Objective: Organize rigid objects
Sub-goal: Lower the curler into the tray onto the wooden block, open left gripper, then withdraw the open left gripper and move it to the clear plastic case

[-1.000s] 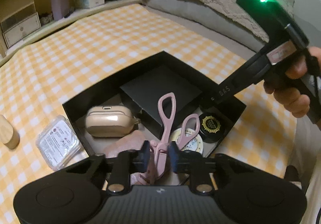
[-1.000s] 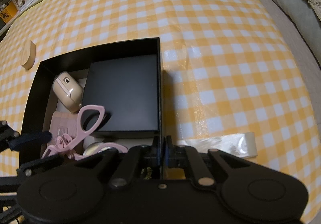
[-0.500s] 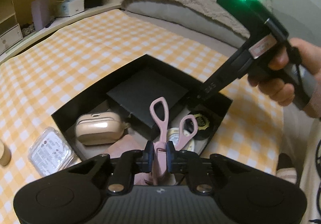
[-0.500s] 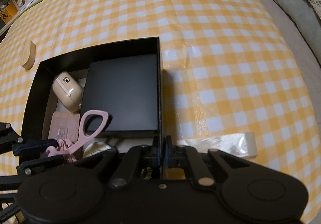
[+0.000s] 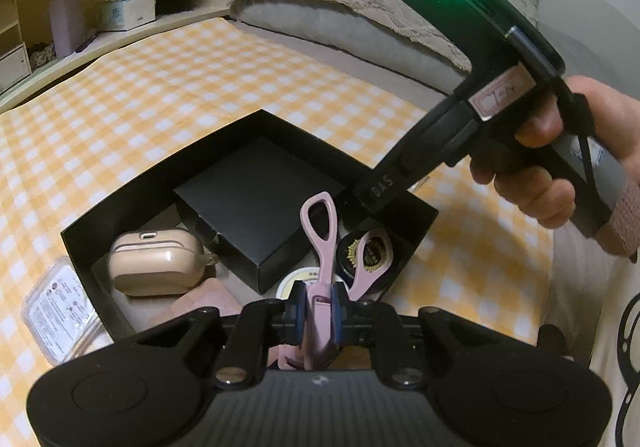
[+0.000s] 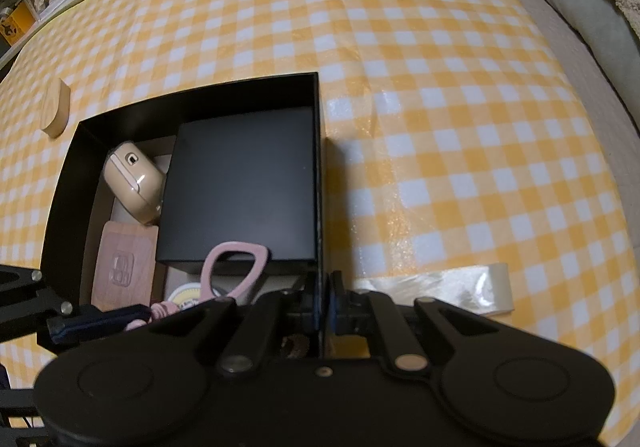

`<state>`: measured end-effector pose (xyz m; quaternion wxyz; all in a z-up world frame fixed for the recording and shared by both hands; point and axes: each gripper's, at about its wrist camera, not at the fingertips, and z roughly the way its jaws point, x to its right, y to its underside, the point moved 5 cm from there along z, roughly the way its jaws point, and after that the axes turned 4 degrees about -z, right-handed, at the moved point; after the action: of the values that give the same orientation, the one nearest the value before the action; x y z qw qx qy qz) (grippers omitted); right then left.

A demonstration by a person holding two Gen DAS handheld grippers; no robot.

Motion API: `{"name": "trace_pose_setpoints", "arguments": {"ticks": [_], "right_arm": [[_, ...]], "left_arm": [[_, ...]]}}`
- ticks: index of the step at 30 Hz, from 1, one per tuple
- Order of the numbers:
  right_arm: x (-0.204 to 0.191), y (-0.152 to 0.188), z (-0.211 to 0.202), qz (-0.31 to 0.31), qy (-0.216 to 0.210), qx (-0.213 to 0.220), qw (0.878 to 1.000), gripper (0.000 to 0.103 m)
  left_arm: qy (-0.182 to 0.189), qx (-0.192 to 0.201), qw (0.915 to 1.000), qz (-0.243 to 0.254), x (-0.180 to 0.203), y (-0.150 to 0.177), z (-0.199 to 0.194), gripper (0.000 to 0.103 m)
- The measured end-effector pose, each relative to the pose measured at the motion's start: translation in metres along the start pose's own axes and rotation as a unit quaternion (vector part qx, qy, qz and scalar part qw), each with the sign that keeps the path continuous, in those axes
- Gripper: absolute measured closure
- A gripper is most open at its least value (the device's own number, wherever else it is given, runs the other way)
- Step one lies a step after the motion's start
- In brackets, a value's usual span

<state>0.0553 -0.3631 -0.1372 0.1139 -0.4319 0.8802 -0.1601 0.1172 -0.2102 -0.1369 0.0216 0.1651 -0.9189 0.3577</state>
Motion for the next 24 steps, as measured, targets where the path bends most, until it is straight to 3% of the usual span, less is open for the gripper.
{"name": "trace_pose_setpoints", "arguments": {"ticks": [6,10,12,20,24], "right_arm": [[0.0,0.001,0.0,-0.001,0.0,0.0,1.0,0.097],[-0.001,0.001,0.0,0.0,0.001,0.0,1.0,0.097],[0.0,0.002,0.0,0.0,0.0,-0.001,1.0,0.097],[0.0,0.002,0.003,0.0,0.0,-0.002,1.0,0.097],[0.0,0.001,0.003,0.0,0.0,-0.002,1.0,0.097]], "left_arm": [[0.001,0.0,0.9992,-0.039,-0.001,-0.003,0.003,0.087],[-0.017,-0.01,0.9984,-0.053,-0.004,-0.005,0.001,0.064],[-0.021,-0.016,0.9975,-0.065,-0.008,-0.006,-0.001,0.058],[-0.013,-0.02,0.9963,-0.082,-0.007,-0.015,-0.016,0.019],[-0.023,-0.021,0.9972,-0.068,0.0,-0.017,-0.021,0.013]]}}
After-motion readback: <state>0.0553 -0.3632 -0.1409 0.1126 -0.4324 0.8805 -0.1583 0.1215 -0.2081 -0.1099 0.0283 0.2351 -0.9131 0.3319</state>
